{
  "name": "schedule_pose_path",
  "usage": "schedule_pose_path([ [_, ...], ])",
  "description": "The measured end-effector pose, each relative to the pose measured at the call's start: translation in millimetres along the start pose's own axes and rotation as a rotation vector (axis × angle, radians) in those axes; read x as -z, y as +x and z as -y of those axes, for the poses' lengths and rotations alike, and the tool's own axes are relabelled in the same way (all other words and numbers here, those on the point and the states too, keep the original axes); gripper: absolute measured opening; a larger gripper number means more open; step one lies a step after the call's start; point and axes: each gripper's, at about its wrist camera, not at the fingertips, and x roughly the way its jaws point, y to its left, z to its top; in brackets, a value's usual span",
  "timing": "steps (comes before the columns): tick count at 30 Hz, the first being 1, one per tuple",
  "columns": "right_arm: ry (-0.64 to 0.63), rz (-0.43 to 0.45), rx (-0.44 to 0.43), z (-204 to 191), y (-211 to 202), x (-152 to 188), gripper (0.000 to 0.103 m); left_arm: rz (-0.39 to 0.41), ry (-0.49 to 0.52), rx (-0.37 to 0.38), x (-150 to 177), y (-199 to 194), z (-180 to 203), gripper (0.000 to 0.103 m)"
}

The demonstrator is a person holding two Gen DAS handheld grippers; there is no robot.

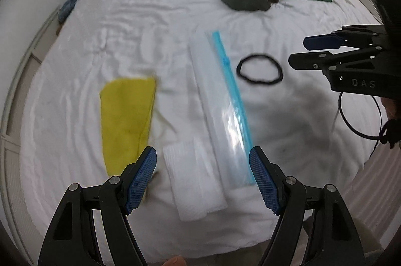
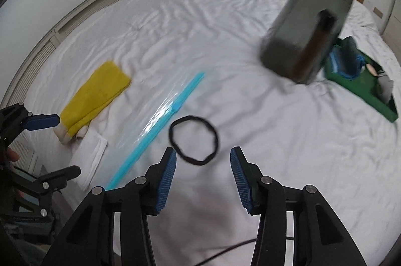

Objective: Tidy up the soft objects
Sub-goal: 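Open both tools and withdraw them from the tray toward the yellow towel and zip bag, then grasp the yellow towel with the left tool while the right tool grasps the zip bag's blue seal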

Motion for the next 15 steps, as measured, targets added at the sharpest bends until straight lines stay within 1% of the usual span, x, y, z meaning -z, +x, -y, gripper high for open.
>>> schedule_pose_path([
  [2, -0.002, -0.012, -0.006, -3.1, 11.8, 0.6, 0.047, -0.014, -0.02, 0.018, 12.3, 5.4, -7.6, 0.071],
  [4, -0.006, -0.017, -0.009, -5.7, 23.2, 3.7, 0.047, -0.023, -0.024, 0.025, 17.7, 8.5, -10.8, 0.071],
  [6, -0.005, -0.019, -0.011, -1.0, 38.5, 4.0, 0.048, -0.034, -0.031, 0.017, 22.7, 15.8, -15.3, 0.071],
  [10, -0.007, -0.025, -0.014, -6.4, 53.8, 6.2, 0.049, -0.063, -0.067, 0.018, 27.5, 31.1, -27.1, 0.071],
  [13, -0.014, -0.028, -0.018, -12.8, 63.0, 7.0, 0.049, -0.076, -0.093, 0.039, 29.5, 36.5, -31.3, 0.071],
  [15, -0.021, -0.031, -0.015, -14.3, 67.2, 6.3, 0.051, -0.089, -0.11, 0.067, 29.7, 40.8, -32.5, 0.071],
])
